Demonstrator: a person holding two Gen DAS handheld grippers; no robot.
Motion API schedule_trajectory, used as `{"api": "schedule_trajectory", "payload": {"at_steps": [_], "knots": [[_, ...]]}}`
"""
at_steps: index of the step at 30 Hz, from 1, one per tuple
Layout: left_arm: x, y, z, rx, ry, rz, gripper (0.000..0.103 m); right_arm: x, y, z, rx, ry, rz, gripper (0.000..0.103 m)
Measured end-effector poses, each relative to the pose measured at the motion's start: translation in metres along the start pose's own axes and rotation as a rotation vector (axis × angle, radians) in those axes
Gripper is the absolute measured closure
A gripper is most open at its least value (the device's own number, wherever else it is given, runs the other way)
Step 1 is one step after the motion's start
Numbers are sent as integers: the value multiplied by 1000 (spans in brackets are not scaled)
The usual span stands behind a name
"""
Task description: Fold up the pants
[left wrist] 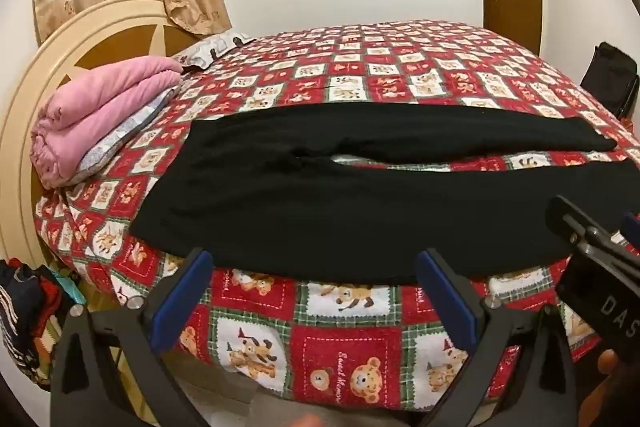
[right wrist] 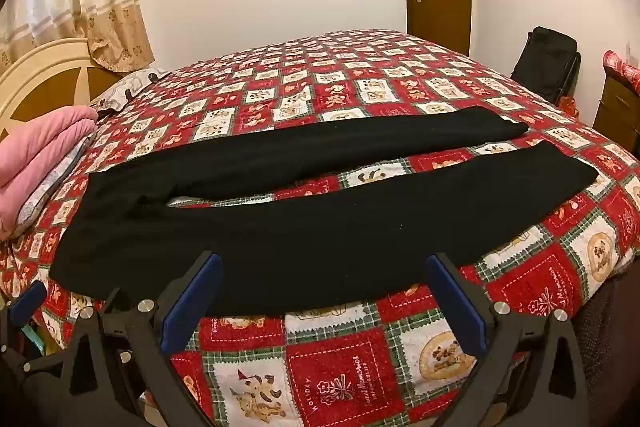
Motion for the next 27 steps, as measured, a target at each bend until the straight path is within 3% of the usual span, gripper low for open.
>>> {"api": "schedule_trajectory", "payload": {"at_steps": [2, 9, 27], "knots": [[0, 0, 0, -25, 13, 31, 0, -1, 0, -1, -3, 10, 4, 1], [-5, 6, 6, -29, 40, 33, 0, -4, 0, -2, -3, 30, 10, 1], [3, -8, -1, -63, -5, 71, 0, 7, -1, 1, 5, -5, 5, 1]]}}
Point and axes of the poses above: each gripper's, at about its wrist camera, not at the fingertips, and x roughly the way its jaws point, y to its right, z to its underside, the point moved 5 cm from there along x, roughly the way its jaws point, and after that the axes turned 9 degrees about -y, right-handed, at the moved point
